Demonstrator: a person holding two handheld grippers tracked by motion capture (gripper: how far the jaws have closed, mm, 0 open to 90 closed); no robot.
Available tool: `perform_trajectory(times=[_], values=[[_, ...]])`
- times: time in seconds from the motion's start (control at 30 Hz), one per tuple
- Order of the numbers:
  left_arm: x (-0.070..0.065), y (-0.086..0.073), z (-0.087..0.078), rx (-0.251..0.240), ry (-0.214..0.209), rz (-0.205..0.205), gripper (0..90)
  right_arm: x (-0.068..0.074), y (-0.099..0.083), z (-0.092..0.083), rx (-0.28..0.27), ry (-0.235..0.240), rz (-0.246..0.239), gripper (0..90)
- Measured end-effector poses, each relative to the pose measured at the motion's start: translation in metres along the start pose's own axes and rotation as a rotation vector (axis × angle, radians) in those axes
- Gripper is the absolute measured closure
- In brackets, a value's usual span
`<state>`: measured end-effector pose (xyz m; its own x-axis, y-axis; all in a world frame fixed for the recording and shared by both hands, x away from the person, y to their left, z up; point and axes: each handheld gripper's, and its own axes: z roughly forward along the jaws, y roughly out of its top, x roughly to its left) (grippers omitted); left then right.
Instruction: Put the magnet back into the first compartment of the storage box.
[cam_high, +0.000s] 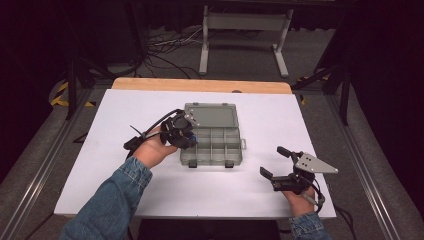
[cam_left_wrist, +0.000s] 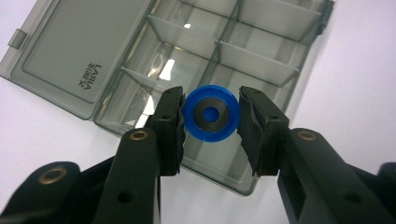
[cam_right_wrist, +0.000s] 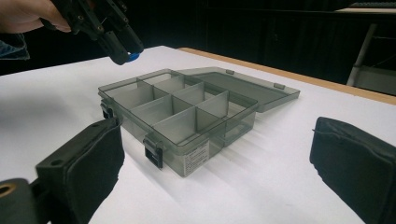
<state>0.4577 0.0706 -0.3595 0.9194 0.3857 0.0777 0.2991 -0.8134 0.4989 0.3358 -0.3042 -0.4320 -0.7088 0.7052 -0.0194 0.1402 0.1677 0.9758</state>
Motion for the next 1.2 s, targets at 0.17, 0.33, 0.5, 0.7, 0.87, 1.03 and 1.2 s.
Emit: perform_trajectory(times=[0.17,0.33,0.5,0.7,0.87,1.03,1.2], values=[[0.006,0.000,0.003,-0.006,0.009,-0.025,62.1,0.000,0.000,0.000,-0.003,0.003,0.000,3.6],[0.015,0.001,0.009,0.010,0.020,-0.043,62.1,0.000,0.000,0.000,-0.001,0.002,0.001,3.6],[0.021,0.001,0.014,0.013,0.033,-0.065,62.1,0.000,0.000,0.000,-0.002,0.005,0.000,3.6],[0.028,0.001,0.020,0.021,0.045,-0.079,62.1,0.000,0.000,0.000,0.000,0.006,-0.001,3.6],[0.032,0.001,0.025,0.019,0.050,-0.087,62.0,0.000,0.000,0.000,0.000,0.008,-0.002,3.6],[0.032,0.001,0.031,0.041,0.049,-0.091,62.0,0.000,0.000,0.000,0.000,0.005,0.000,3.6],[0.033,0.002,0.037,0.054,0.054,-0.094,61.9,0.000,0.000,0.000,0.001,0.008,0.002,3.6]])
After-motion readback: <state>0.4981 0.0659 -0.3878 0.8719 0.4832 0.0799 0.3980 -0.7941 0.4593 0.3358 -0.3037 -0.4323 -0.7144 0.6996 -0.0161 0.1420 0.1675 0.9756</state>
